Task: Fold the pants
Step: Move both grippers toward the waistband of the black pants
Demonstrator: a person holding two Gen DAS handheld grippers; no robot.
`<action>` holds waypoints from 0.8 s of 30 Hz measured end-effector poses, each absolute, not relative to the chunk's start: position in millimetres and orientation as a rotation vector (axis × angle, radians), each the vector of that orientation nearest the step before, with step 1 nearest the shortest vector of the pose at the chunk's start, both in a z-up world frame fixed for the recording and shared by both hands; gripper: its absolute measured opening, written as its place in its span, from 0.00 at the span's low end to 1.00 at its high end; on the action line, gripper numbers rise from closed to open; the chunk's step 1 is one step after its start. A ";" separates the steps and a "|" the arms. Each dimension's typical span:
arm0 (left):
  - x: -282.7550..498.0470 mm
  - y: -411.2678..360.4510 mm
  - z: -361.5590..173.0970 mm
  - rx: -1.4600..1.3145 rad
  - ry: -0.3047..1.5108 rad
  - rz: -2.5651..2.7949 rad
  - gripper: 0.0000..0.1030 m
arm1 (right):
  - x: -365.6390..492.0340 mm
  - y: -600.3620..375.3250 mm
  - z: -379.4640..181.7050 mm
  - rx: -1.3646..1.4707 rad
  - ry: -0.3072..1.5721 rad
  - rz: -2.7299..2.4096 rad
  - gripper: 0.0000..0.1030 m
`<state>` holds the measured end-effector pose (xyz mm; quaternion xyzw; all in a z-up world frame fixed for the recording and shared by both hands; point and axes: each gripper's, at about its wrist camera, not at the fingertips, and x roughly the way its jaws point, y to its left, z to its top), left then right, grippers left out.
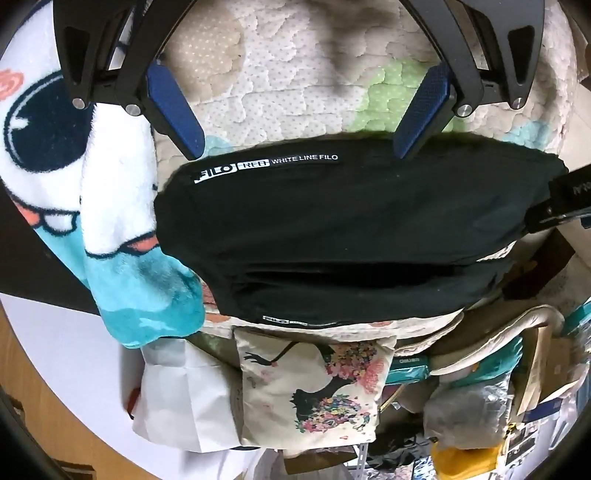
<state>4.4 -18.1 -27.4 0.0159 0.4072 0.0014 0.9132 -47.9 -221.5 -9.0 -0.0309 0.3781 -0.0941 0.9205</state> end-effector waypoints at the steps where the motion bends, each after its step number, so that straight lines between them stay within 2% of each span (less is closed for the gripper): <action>1: 4.0 -19.0 -28.2 0.032 0.837 0.002 1.00 | -46.9 -218.8 -9.7 -0.070 0.779 -0.196 1.00; 24: 0.1 -26.2 -38.3 0.066 0.867 -0.020 1.00 | -44.8 -211.3 -14.1 -0.067 0.796 -0.207 1.00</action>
